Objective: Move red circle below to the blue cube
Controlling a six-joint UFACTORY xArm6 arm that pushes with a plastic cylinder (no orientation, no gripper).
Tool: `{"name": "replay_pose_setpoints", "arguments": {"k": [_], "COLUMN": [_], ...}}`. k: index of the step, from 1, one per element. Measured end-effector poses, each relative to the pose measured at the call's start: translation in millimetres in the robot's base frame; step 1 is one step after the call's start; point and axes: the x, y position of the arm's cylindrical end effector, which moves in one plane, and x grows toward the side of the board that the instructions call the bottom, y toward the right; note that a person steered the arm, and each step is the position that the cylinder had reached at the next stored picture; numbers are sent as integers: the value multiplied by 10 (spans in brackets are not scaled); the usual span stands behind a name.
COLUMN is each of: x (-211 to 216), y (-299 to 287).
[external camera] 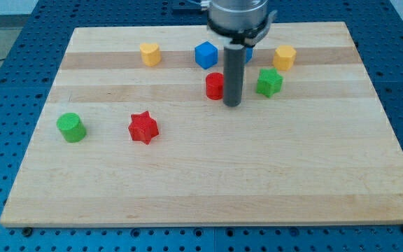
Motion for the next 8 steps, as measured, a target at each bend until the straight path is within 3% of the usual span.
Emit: {"name": "replay_pose_setpoints", "arguments": {"k": [1, 3, 5, 8], "x": [-238, -274, -338, -54], "y": [93, 601, 403, -118]}}
